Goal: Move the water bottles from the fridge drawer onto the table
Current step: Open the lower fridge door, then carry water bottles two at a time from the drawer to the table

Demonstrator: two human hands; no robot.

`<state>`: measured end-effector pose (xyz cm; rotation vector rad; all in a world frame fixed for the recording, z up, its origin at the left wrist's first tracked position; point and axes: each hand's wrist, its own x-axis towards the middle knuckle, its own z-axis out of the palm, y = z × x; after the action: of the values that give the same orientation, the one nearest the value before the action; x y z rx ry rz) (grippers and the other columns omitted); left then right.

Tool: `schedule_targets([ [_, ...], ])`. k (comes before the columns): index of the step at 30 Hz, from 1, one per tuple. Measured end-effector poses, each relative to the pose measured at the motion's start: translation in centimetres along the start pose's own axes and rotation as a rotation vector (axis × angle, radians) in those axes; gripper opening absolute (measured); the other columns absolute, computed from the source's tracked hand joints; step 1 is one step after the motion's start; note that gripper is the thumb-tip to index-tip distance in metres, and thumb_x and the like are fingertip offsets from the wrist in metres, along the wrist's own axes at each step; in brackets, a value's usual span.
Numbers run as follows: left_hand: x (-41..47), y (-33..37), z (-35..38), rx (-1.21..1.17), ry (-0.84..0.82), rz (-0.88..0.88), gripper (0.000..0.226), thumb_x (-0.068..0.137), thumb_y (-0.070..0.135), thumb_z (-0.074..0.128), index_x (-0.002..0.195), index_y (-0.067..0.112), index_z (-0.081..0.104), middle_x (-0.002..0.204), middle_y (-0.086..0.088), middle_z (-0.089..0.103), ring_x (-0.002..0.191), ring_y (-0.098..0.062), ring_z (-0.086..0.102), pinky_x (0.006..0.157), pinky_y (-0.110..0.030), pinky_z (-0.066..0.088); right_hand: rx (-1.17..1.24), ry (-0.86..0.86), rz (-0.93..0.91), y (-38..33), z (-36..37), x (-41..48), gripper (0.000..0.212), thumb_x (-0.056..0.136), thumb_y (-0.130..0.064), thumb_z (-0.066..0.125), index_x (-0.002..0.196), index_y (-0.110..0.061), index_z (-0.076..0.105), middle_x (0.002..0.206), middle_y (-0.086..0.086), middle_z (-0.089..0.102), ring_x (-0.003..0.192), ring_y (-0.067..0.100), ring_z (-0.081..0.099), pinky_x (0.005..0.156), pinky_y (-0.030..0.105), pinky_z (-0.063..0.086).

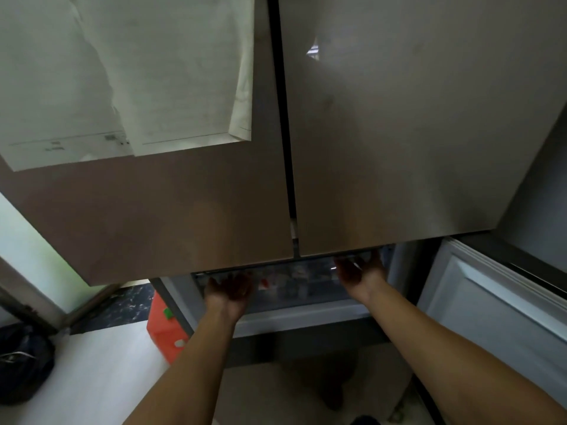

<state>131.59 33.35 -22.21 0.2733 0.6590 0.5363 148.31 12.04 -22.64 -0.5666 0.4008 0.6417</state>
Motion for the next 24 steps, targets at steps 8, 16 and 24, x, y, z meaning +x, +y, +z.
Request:
schedule_targets([
  [8,-3.2,0.1,-0.6,0.228,0.131,-0.045,0.04,0.104,0.04,0.026,0.12,0.01,0.047,0.092,-0.014,0.057,0.075,-0.025,0.057,0.054,-0.036,0.058,-0.285,0.191,0.002,0.1,-0.2,-4.5,0.026,0.103,-0.028,0.041,0.086,-0.014,0.053,0.061,0.008,0.069,0.063,0.019,0.057,0.049,0.025,0.041],
  [16,-7.0,-0.8,-4.0,0.449,0.263,-0.085,0.053,0.104,0.042,0.016,0.115,0.0,0.045,0.065,-0.018,0.067,0.064,-0.023,0.054,0.041,-0.022,0.049,-0.403,0.269,0.03,0.8,-3.6,-8.7,0.01,0.104,-0.025,0.037,0.107,-0.023,0.046,0.065,0.011,0.06,0.049,0.016,0.044,0.036,0.022,0.029],
  [24,-12.4,-2.5,-6.1,0.475,0.325,-0.048,0.054,0.104,0.04,0.016,0.119,-0.003,0.045,0.071,-0.022,0.068,0.056,-0.022,0.053,0.038,-0.021,0.047,-0.45,0.297,0.061,1.1,-6.4,-14.0,0.023,0.102,-0.035,0.04,0.12,-0.021,0.047,0.075,0.009,0.06,0.051,0.013,0.047,0.041,0.021,0.03],
])
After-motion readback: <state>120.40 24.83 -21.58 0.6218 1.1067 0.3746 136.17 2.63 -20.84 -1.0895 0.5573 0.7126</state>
